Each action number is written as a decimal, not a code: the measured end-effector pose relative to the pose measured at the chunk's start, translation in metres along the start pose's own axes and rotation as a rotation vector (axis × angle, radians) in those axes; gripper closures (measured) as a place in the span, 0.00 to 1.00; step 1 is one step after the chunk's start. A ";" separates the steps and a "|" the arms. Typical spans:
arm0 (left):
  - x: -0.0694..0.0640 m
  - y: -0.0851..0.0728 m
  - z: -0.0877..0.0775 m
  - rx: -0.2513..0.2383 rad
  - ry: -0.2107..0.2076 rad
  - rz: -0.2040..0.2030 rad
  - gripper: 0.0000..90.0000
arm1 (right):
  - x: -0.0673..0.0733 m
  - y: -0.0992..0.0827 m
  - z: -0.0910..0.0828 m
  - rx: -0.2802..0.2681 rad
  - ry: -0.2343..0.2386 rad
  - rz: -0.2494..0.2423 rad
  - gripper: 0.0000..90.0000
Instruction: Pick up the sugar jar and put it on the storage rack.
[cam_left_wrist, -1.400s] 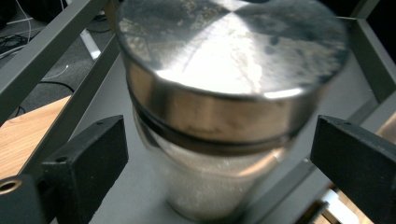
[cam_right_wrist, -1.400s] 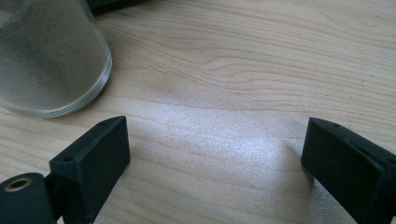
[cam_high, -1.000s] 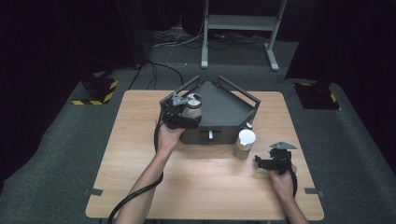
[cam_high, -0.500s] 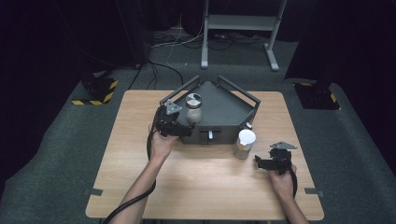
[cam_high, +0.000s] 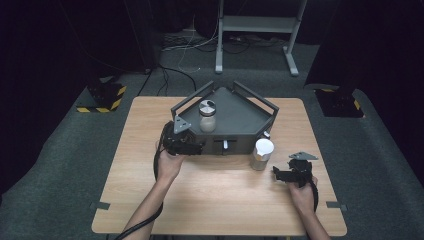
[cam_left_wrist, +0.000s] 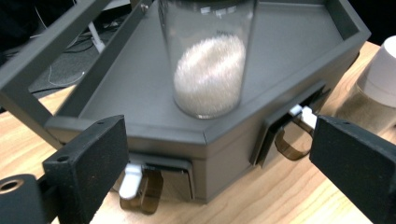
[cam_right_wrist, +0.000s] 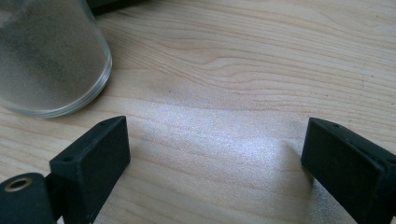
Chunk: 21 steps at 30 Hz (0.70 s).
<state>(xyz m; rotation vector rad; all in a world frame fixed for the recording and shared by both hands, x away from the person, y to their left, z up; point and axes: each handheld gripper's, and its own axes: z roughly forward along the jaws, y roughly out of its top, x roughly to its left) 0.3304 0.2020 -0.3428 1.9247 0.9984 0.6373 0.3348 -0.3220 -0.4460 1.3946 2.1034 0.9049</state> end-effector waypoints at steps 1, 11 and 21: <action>0.000 -0.002 0.000 -0.002 0.000 -0.007 0.05 | 0.000 0.000 0.000 0.000 0.000 0.000 0.08; -0.001 -0.023 -0.002 0.006 -0.003 -0.022 0.06 | 0.000 0.000 0.000 0.001 0.000 0.000 0.08; 0.000 -0.046 0.004 0.025 -0.031 -0.048 0.06 | 0.000 0.000 0.000 0.001 -0.001 0.000 0.08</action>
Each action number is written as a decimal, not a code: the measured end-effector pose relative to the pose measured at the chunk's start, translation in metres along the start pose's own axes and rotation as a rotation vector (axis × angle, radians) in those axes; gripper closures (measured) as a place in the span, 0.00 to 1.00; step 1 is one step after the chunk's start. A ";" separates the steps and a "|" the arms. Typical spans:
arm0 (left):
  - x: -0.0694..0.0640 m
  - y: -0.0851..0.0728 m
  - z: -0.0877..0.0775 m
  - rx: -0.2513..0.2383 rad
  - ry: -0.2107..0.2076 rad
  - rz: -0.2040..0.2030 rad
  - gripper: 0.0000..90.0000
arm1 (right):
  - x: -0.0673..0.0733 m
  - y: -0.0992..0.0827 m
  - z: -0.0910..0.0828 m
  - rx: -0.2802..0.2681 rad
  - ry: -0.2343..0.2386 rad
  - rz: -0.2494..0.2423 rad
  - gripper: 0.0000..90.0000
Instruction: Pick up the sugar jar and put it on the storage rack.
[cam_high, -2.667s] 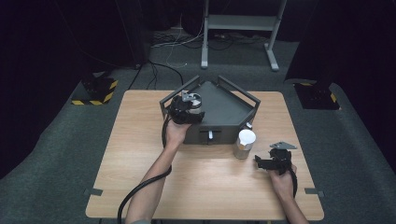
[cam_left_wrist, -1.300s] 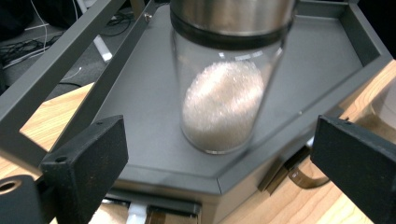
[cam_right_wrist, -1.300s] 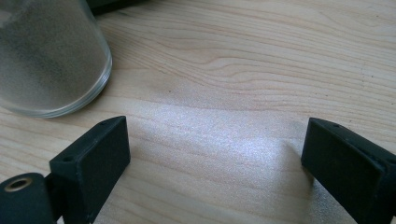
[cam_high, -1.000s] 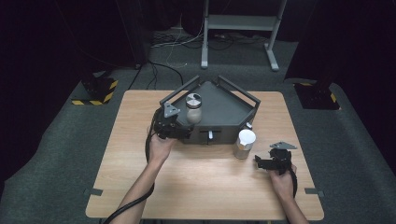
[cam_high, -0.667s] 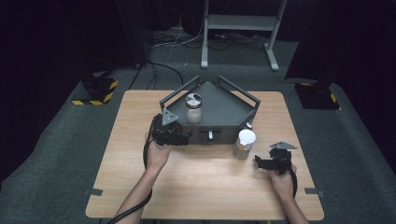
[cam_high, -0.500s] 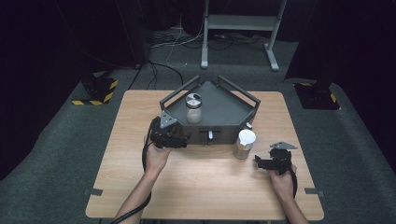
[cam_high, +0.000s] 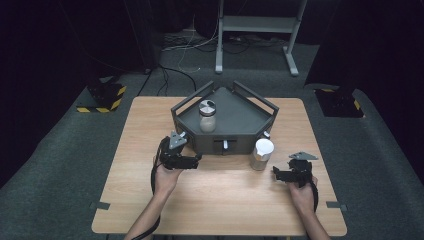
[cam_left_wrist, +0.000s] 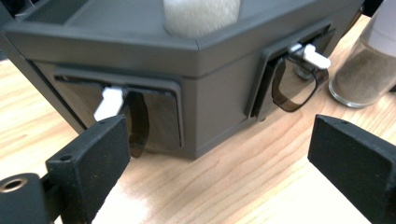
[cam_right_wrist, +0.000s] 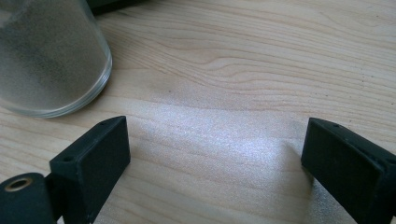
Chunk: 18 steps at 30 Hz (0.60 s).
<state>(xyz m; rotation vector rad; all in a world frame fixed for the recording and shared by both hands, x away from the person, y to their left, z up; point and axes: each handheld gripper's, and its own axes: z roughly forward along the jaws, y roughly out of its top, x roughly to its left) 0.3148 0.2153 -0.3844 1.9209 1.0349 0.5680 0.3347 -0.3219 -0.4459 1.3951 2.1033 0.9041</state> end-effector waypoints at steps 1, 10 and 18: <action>0.000 -0.002 0.002 0.002 -0.004 -0.002 0.06 | 0.000 0.000 0.000 0.000 0.000 0.001 0.08; -0.003 -0.012 0.016 0.037 -0.015 0.012 0.06 | 0.000 0.000 0.000 0.000 0.000 0.000 0.08; -0.002 -0.023 0.033 0.073 -0.042 -0.001 0.07 | 0.000 0.000 0.000 0.000 0.000 0.000 0.08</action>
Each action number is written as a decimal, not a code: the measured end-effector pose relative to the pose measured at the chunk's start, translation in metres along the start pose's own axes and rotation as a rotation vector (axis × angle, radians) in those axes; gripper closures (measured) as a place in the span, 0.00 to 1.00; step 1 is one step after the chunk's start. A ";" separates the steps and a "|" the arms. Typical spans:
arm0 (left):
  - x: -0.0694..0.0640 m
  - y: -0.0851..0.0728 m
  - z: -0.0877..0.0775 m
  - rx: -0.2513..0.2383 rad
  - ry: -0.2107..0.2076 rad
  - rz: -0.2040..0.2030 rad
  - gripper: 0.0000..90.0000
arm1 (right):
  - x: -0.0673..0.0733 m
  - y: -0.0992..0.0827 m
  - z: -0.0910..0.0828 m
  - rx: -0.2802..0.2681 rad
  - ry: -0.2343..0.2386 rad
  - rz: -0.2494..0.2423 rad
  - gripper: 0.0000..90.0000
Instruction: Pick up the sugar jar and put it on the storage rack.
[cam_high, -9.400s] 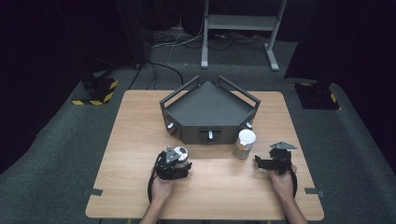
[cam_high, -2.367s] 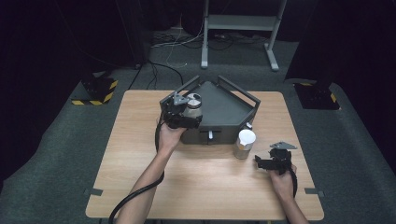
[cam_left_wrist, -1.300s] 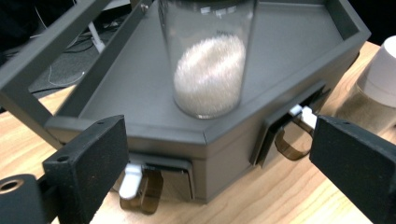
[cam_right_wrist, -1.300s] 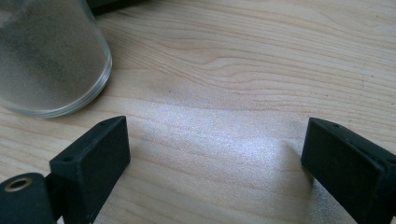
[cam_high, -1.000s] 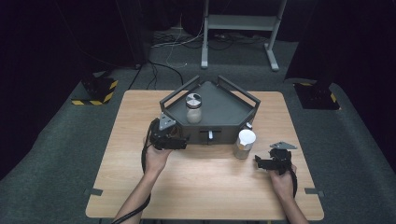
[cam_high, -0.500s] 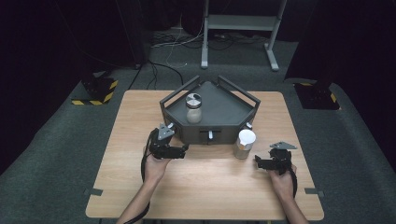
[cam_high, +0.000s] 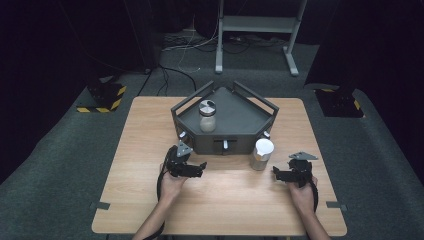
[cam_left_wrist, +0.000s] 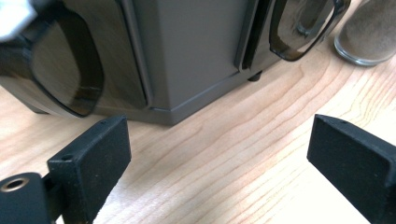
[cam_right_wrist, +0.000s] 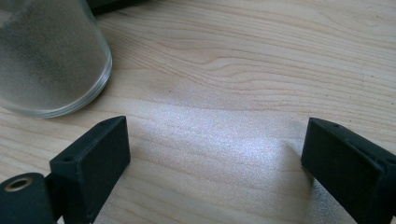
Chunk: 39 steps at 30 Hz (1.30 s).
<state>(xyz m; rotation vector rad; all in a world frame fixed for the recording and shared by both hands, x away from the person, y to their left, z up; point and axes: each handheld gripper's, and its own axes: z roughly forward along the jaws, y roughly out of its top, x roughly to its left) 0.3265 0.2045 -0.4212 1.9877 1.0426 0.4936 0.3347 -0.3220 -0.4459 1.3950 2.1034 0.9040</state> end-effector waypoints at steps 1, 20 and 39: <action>0.000 -0.001 0.002 0.003 0.002 -0.001 0.07 | 0.000 0.000 0.000 0.000 0.000 0.000 0.08; -0.010 -0.010 0.032 0.102 0.043 0.020 0.07 | 0.000 0.000 0.000 0.000 0.000 0.000 0.08; -0.009 -0.010 0.036 0.121 0.052 0.007 0.06 | 0.000 0.000 0.000 0.000 0.000 0.000 0.08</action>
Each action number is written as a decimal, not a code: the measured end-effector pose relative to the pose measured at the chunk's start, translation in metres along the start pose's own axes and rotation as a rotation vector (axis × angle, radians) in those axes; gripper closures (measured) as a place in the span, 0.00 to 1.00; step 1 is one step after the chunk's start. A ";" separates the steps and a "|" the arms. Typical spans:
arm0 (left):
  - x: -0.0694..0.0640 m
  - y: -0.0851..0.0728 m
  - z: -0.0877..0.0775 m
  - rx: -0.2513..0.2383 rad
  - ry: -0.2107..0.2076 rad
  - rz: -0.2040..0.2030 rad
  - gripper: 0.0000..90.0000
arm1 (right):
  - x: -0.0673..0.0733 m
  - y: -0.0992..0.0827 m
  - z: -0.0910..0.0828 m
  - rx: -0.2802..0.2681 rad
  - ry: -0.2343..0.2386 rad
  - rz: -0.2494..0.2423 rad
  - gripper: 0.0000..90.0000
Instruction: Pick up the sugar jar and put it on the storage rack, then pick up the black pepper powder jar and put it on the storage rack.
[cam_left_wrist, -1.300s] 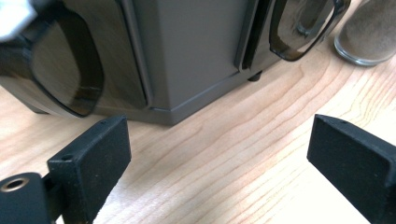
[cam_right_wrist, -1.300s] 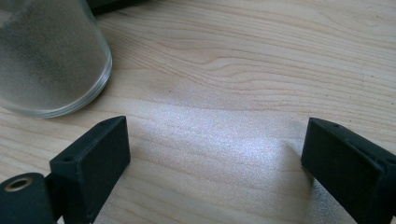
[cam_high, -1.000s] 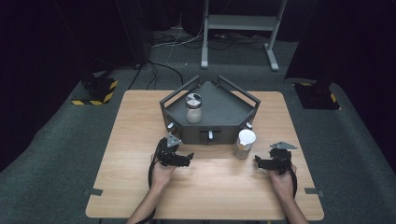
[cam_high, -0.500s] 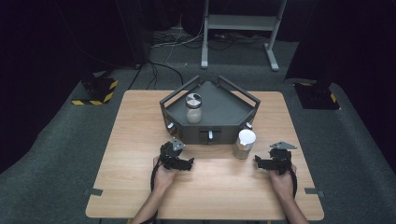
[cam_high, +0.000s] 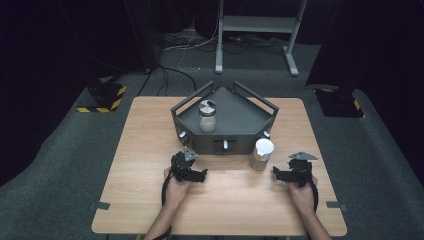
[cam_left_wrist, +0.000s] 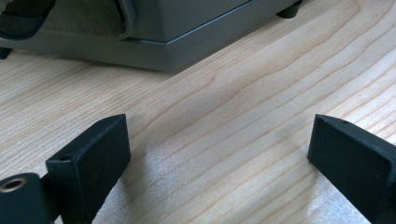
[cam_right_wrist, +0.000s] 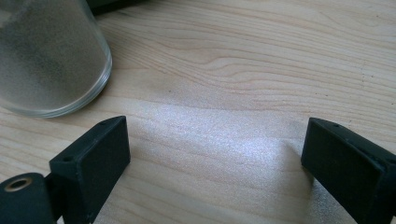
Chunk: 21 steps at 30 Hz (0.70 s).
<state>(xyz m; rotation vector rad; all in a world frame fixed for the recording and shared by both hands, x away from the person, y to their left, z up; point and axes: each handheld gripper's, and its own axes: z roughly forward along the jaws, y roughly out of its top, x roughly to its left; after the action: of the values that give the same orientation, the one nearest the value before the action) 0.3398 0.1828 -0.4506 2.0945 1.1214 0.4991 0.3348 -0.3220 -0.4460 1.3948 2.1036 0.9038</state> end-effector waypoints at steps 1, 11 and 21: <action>0.000 0.000 0.000 0.000 0.000 0.000 0.06 | 0.000 0.000 0.000 0.001 0.000 0.001 0.08; 0.000 0.000 0.000 -0.001 0.000 0.000 0.07 | 0.000 0.000 0.000 0.001 0.000 0.001 0.08; 0.000 0.000 0.000 -0.001 0.000 0.000 0.07 | 0.001 0.000 0.000 0.002 -0.006 0.007 0.08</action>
<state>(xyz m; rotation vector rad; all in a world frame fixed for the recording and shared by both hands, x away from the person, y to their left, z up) 0.3395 0.1827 -0.4507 2.0934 1.1214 0.5001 0.3343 -0.3206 -0.4456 1.4047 2.0972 0.8992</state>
